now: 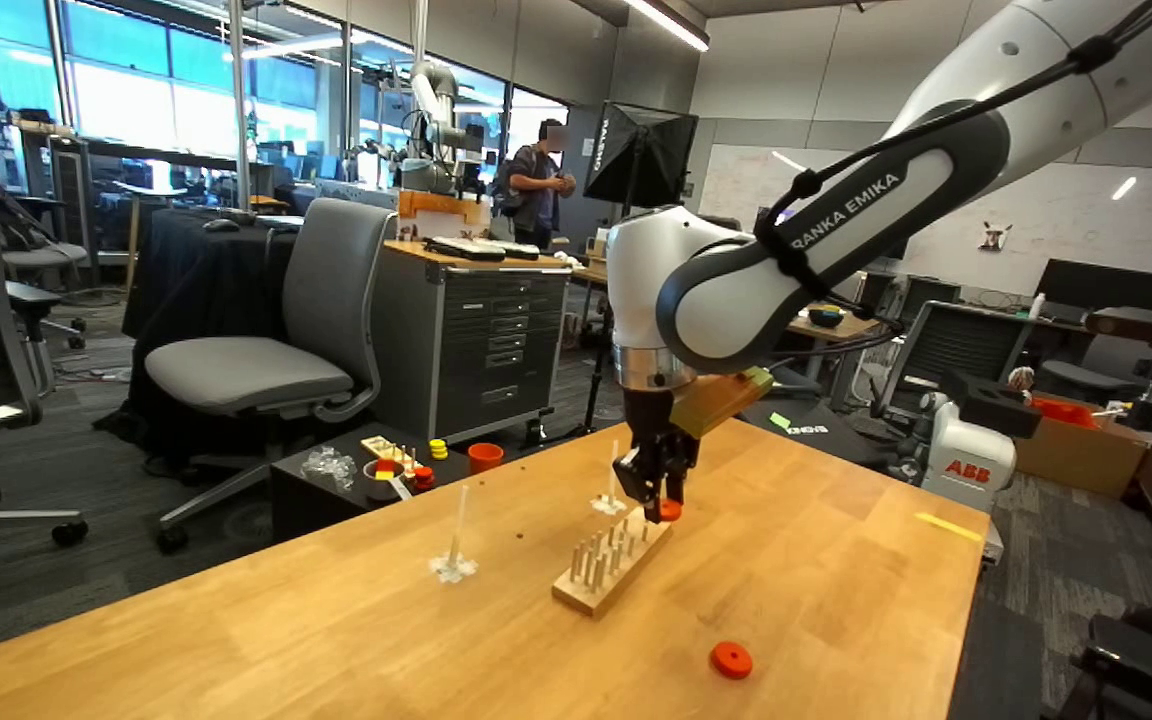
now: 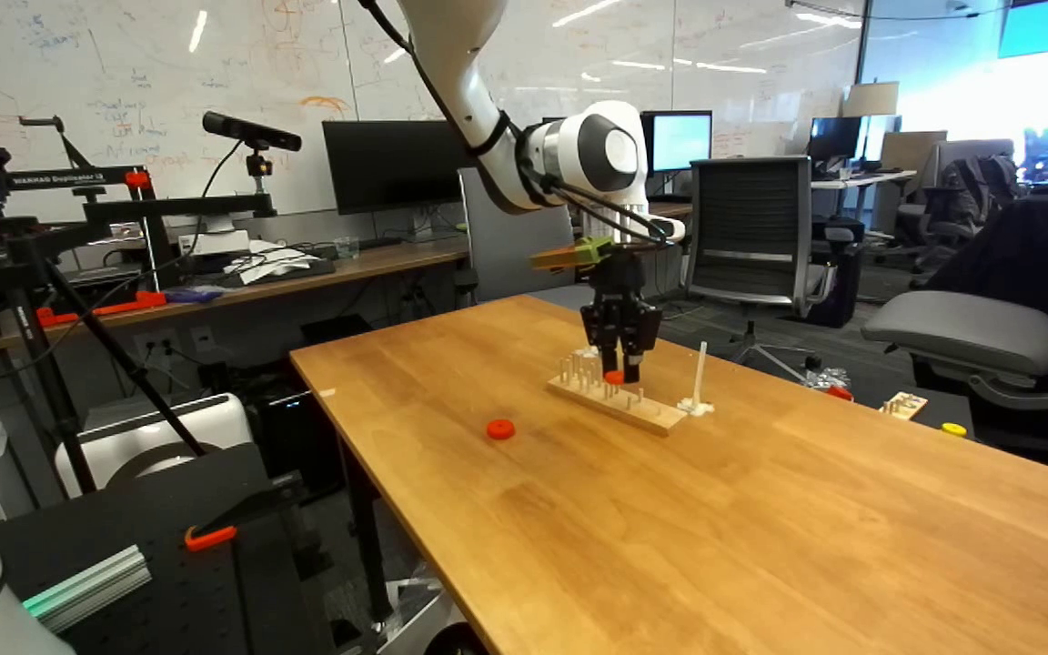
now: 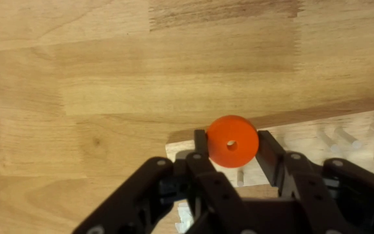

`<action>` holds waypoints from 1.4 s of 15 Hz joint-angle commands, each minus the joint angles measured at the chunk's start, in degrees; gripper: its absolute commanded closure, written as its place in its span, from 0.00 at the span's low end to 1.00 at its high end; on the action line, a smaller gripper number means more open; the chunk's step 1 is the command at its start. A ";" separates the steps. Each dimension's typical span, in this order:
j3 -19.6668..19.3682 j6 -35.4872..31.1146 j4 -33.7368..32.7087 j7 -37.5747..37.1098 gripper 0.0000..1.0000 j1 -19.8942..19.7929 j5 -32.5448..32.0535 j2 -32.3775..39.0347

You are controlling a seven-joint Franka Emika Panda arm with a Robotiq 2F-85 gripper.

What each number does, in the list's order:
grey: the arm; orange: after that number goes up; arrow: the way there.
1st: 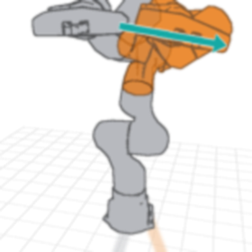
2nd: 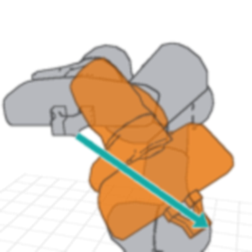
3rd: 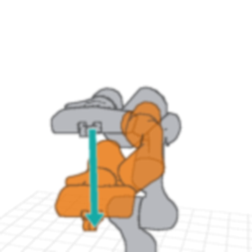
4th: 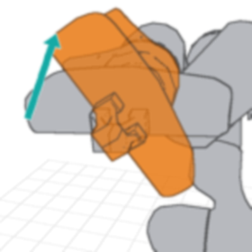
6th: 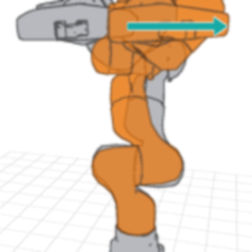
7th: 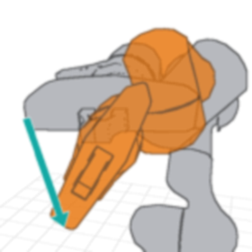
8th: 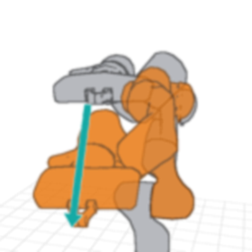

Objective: Put the orange ring on the wooden platform

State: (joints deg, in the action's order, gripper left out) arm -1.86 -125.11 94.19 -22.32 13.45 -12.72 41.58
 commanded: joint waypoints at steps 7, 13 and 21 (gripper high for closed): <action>0.06 3.21 -7.44 0.41 0.82 0.62 1.48 5.08; 0.05 3.91 -10.51 0.89 0.82 0.28 2.29 6.95; 0.09 7.18 -14.02 1.48 0.82 -0.88 3.47 9.32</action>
State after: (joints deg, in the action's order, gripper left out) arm -1.87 -120.86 83.95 -22.25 13.10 -11.08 49.09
